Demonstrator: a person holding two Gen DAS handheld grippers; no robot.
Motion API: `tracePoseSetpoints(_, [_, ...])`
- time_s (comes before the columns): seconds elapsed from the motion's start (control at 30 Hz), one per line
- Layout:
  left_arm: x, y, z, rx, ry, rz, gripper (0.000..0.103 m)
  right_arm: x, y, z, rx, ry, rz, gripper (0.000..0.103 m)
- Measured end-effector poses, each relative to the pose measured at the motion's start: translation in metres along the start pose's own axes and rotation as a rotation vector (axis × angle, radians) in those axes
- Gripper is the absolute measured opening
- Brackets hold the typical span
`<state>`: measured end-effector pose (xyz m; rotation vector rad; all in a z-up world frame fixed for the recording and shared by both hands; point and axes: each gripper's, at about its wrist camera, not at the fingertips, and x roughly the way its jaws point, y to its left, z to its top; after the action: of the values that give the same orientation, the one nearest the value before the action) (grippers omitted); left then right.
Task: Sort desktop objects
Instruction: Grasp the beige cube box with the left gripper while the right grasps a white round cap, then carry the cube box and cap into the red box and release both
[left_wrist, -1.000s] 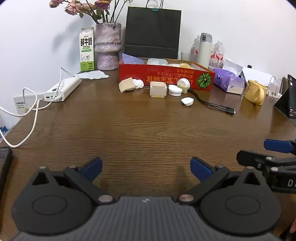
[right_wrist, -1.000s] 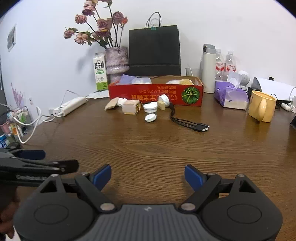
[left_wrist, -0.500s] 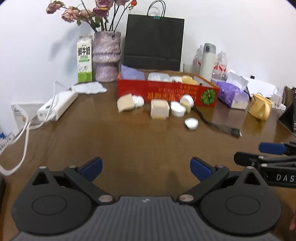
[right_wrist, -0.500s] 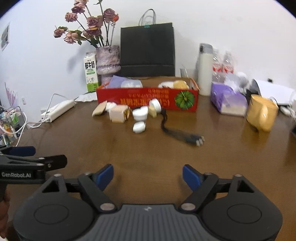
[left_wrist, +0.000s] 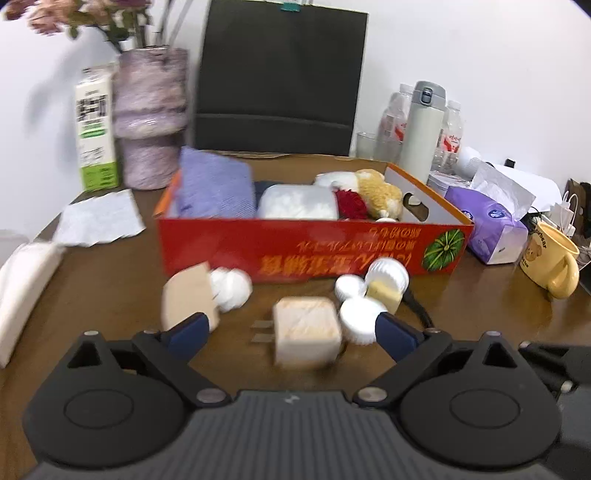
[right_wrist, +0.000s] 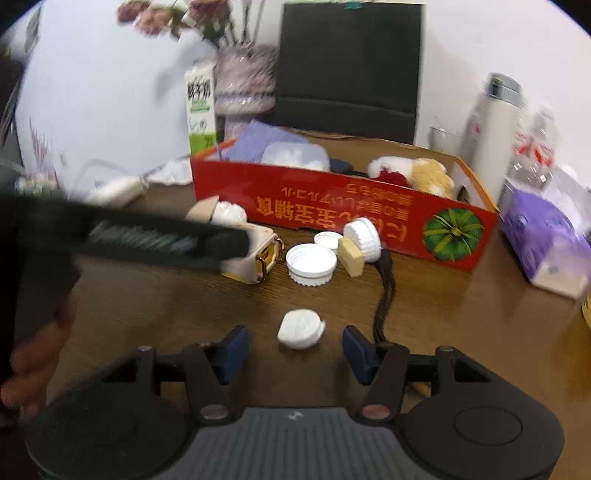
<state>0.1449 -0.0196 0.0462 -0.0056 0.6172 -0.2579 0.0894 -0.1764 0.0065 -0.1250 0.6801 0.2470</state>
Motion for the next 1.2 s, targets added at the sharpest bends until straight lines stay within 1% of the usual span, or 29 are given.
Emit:
tracePoseSetpoints(0.03, [0.008, -0.003, 0.002, 0.007, 0.005, 0.01, 0.086, 0.004, 0.001, 0.002, -0.009, -0.006, -0.007, 0.035])
tracePoseSetpoints(0.07, [0.015, -0.005, 0.003, 0.007, 0.012, 0.037, 0.065, 0.006, 0.0, 0.003, -0.008, -0.013, 0.002, 0.027])
tracePoseSetpoints(0.1, [0.019, -0.006, 0.002, 0.004, 0.015, 0.053, 0.059, 0.007, -0.003, 0.002, 0.003, -0.019, 0.015, 0.027])
tracePoseSetpoints(0.13, [0.022, -0.007, -0.001, 0.005, 0.014, 0.032, 0.046, 0.007, -0.004, 0.001, 0.012, -0.025, 0.024, 0.026])
tracePoseSetpoints(0.2, [0.022, -0.013, -0.008, 0.061, -0.005, 0.05, 0.043, 0.006, -0.006, 0.0, 0.009, -0.036, 0.029, 0.026])
tracePoseSetpoints(0.23, [0.021, -0.015, -0.01, 0.08, -0.01, 0.058, 0.044, 0.006, -0.006, 0.0, 0.009, -0.037, 0.029, 0.026])
tracePoseSetpoints(0.27, [0.021, -0.017, -0.012, 0.09, -0.01, 0.055, 0.053, 0.006, -0.007, 0.0, 0.009, -0.04, 0.03, 0.026])
tracePoseSetpoints(0.33, [0.023, -0.019, -0.015, 0.109, -0.013, 0.043, 0.065, 0.006, -0.009, 0.0, 0.016, -0.042, 0.035, 0.026])
tracePoseSetpoints(0.37, [0.024, -0.021, -0.017, 0.126, -0.018, 0.057, 0.06, 0.007, -0.011, 0.001, 0.025, -0.041, 0.037, 0.026])
tracePoseSetpoints(0.4, [0.024, -0.023, -0.016, 0.132, -0.019, 0.081, 0.052, 0.007, -0.013, 0.001, 0.035, -0.041, 0.038, 0.026])
tracePoseSetpoints(0.43, [0.023, -0.022, -0.017, 0.124, -0.025, 0.072, 0.052, 0.007, -0.014, 0.001, 0.047, -0.041, 0.036, 0.026])
tracePoseSetpoints(0.5, [0.016, -0.018, -0.019, 0.073, -0.024, 0.053, 0.051, 0.005, -0.017, 0.0, 0.069, -0.041, 0.026, 0.026])
tracePoseSetpoints(0.53, [0.009, -0.018, -0.019, 0.053, -0.02, 0.059, 0.051, 0.001, -0.017, -0.001, 0.075, -0.045, 0.014, 0.026])
tracePoseSetpoints(0.6, [-0.013, -0.015, -0.025, -0.004, -0.035, 0.06, 0.051, -0.018, -0.016, -0.005, 0.082, -0.082, -0.013, 0.026])
tracePoseSetpoints(0.7, [-0.059, -0.011, -0.05, -0.071, -0.091, 0.031, 0.051, -0.056, -0.014, -0.02, 0.085, -0.156, -0.029, 0.026])
tracePoseSetpoints(0.73, [-0.071, -0.012, -0.06, -0.075, -0.09, 0.031, 0.051, -0.066, -0.013, -0.028, 0.086, -0.166, -0.028, 0.026])
tracePoseSetpoints(0.77, [-0.085, -0.013, -0.071, -0.084, -0.079, 0.034, 0.051, -0.074, -0.012, -0.036, 0.092, -0.163, -0.028, 0.026])
tracePoseSetpoints(0.83, [-0.112, -0.018, -0.09, -0.1, -0.076, 0.007, 0.051, -0.089, -0.011, -0.051, 0.115, -0.14, -0.03, 0.026])
tracePoseSetpoints(0.9, [-0.138, -0.026, -0.106, -0.074, -0.093, -0.018, 0.051, -0.107, -0.006, -0.067, 0.125, -0.136, -0.03, 0.026])
tracePoseSetpoints(1.0, [-0.168, -0.041, -0.124, 0.007, -0.121, -0.001, 0.051, -0.129, 0.003, -0.085, 0.11, -0.134, -0.041, 0.026])
tracePoseSetpoints(1.1, [-0.187, -0.043, -0.131, -0.013, -0.118, -0.026, 0.051, -0.147, 0.008, -0.101, 0.095, -0.138, -0.043, 0.026])
tracePoseSetpoints(1.2, [-0.193, -0.044, -0.134, -0.025, -0.114, -0.023, 0.051, -0.161, 0.007, -0.114, 0.117, -0.147, -0.03, 0.026])
